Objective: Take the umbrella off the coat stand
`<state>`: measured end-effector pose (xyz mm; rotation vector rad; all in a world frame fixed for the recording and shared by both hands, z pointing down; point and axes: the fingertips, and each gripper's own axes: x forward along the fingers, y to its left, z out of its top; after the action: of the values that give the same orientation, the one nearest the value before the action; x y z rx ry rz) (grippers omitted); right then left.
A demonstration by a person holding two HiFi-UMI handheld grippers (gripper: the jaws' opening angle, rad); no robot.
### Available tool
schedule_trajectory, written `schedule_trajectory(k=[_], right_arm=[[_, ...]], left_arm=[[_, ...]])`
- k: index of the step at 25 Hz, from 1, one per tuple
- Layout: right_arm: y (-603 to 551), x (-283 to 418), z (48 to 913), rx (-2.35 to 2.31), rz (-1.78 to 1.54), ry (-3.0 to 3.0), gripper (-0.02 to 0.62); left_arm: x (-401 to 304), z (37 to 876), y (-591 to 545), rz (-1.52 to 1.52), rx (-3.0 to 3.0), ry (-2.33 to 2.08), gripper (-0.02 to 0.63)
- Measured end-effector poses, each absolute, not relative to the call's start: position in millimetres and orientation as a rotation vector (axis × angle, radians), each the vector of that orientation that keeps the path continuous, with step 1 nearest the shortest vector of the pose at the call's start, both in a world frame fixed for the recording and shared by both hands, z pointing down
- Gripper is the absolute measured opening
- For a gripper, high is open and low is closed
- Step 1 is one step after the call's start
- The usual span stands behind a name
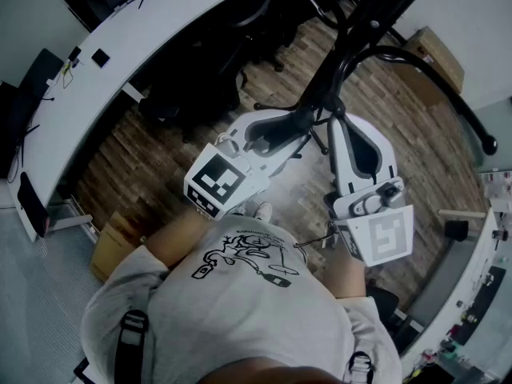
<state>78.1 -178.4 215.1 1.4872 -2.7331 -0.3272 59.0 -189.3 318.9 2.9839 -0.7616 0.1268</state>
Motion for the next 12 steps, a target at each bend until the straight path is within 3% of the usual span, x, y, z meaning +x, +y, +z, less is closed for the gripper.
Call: schedule_trajectory(k=[12], right_arm=[[-165.7,69.5,213.3,1.477,-0.334,-2.743,0.011]], left_arm=[[52.1,318.9,-174.1,0.120,2.976,-0.760,0.156]])
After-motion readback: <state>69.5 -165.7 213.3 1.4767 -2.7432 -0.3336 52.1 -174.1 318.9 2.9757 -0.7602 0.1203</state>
